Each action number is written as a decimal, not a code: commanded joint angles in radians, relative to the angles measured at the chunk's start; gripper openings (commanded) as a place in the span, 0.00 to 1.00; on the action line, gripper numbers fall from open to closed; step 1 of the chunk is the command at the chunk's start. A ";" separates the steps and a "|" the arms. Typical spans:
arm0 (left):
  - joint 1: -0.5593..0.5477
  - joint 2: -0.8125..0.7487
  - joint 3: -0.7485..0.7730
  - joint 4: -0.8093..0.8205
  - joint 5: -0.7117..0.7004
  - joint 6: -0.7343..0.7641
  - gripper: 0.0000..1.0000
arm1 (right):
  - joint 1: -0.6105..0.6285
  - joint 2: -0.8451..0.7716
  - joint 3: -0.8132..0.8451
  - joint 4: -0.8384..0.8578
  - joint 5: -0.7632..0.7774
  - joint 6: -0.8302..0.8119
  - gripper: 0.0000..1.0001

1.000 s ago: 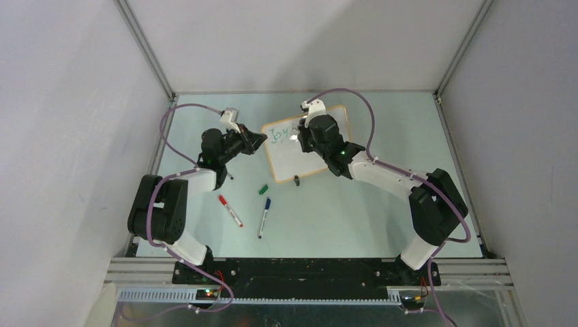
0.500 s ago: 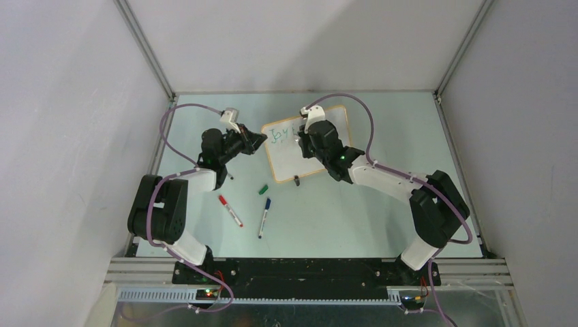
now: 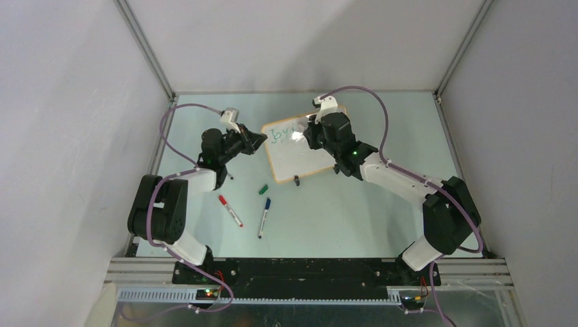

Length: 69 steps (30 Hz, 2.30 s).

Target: Write a sentence on the whiteboard

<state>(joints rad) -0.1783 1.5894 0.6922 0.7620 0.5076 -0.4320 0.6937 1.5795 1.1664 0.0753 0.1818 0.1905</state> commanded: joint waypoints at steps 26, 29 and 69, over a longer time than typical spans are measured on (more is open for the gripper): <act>0.000 -0.008 0.007 0.015 -0.010 0.051 0.04 | -0.016 0.063 0.074 0.006 -0.009 0.008 0.00; -0.001 -0.008 0.007 0.015 -0.009 0.050 0.04 | -0.015 0.070 0.082 0.002 -0.007 0.009 0.00; 0.000 -0.011 0.006 0.010 -0.011 0.054 0.04 | 0.010 0.077 0.062 -0.123 0.060 0.005 0.00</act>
<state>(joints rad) -0.1783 1.5894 0.6922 0.7597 0.5034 -0.4252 0.7002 1.6665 1.2362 -0.0143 0.2199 0.2054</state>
